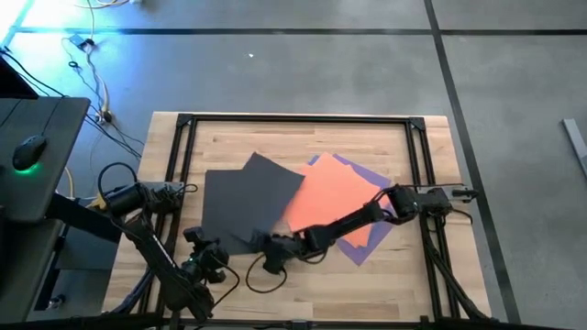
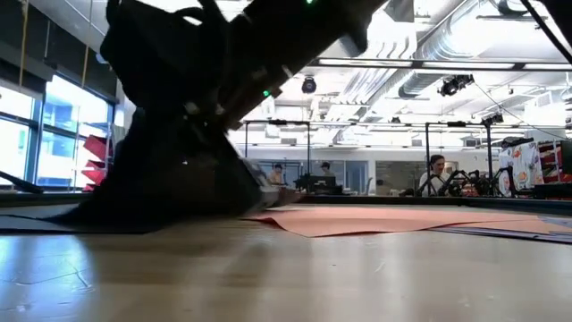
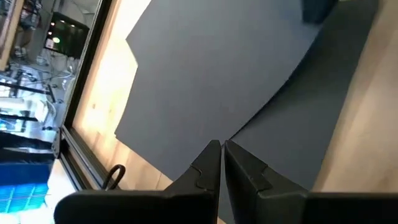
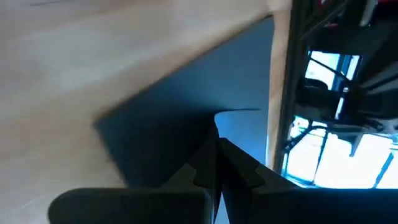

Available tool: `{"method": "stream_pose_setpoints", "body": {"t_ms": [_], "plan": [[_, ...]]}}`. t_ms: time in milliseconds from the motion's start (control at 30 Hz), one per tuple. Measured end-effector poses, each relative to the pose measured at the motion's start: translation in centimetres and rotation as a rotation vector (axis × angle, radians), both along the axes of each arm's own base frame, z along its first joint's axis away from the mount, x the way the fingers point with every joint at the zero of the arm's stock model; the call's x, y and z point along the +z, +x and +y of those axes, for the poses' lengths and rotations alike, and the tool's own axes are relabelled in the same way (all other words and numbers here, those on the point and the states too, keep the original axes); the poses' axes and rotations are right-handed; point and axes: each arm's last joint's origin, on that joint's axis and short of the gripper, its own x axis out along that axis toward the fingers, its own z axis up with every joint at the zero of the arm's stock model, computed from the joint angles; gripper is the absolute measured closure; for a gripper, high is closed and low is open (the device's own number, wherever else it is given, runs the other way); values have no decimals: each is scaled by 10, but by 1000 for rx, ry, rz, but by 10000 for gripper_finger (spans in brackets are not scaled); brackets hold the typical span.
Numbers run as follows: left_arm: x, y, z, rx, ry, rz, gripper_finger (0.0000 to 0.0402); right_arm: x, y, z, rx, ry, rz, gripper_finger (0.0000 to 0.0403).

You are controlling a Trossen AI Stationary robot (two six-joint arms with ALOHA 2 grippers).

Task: Organize paper
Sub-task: Stack the right black paper on top of the left black paper

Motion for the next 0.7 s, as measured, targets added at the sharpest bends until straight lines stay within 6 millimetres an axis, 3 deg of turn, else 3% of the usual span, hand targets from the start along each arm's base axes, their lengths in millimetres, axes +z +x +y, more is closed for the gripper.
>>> {"method": "stream_pose_setpoints", "body": {"t_ms": [100, 300, 467, 700], "plan": [[9, -2, 3, 10, -38, -4, 402, 0, 4, 3, 78, 61, -36, 403], [32, -6, 11, -38, -66, -107, 402, -12, 8, 30, 376, -43, -186, 403], [42, -8, 16, -50, -77, -143, 402, -17, 2, 36, 281, -12, -111, 403], [36, -10, 19, -36, -66, -135, 402, -17, 2, 16, 167, -182, -39, 403]]}}
